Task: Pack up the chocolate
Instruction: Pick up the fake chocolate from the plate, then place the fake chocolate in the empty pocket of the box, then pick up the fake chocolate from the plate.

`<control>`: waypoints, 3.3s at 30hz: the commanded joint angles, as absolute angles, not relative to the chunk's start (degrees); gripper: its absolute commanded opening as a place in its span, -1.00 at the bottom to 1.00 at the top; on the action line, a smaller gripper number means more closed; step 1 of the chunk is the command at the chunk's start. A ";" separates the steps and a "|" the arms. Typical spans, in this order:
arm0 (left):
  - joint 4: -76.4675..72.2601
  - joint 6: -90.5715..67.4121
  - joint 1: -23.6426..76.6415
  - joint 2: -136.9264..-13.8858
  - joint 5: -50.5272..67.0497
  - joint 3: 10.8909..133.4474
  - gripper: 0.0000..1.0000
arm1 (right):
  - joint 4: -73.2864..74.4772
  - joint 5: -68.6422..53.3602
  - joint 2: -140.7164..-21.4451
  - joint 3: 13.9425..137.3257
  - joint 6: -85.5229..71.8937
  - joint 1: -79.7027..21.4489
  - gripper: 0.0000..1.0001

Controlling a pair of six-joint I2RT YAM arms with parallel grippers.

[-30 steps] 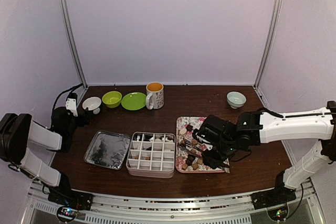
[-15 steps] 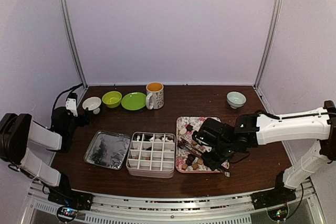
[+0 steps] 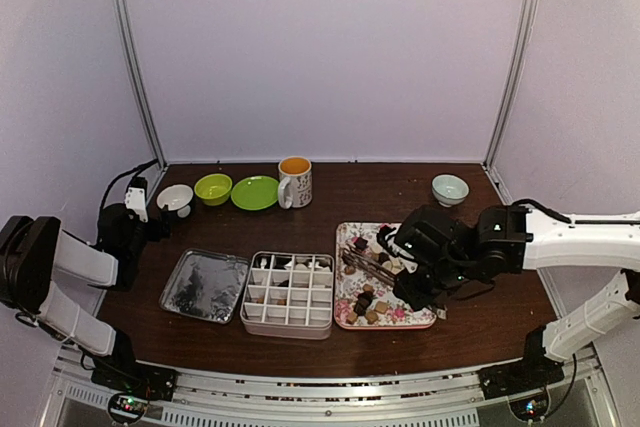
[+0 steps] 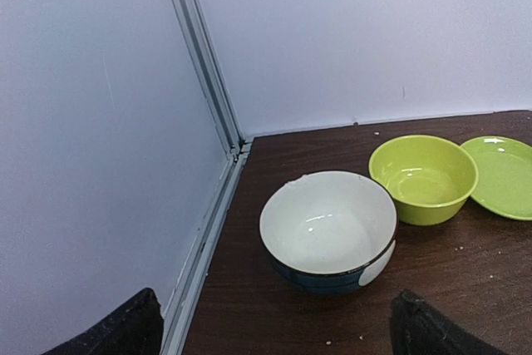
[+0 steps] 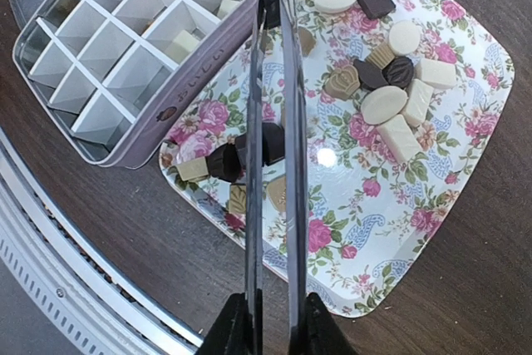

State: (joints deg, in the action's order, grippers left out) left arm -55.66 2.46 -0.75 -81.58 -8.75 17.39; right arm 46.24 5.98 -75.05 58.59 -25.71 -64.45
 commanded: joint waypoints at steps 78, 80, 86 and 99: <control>-58.69 2.11 -1.12 -81.65 -8.88 18.63 0.95 | 40.29 6.54 -75.68 61.19 -21.58 -69.32 -0.37; -58.66 2.11 -1.13 -81.60 -8.88 18.63 0.96 | 40.32 7.44 -74.40 60.52 -22.30 -68.41 -0.36; -58.69 2.11 -1.10 -81.65 -8.82 18.63 0.96 | 41.10 7.03 -71.46 57.69 -24.79 -64.44 -0.34; -58.70 2.11 -1.08 -81.65 -8.81 18.63 0.95 | 42.16 4.53 -77.07 57.69 -27.51 -62.28 -0.33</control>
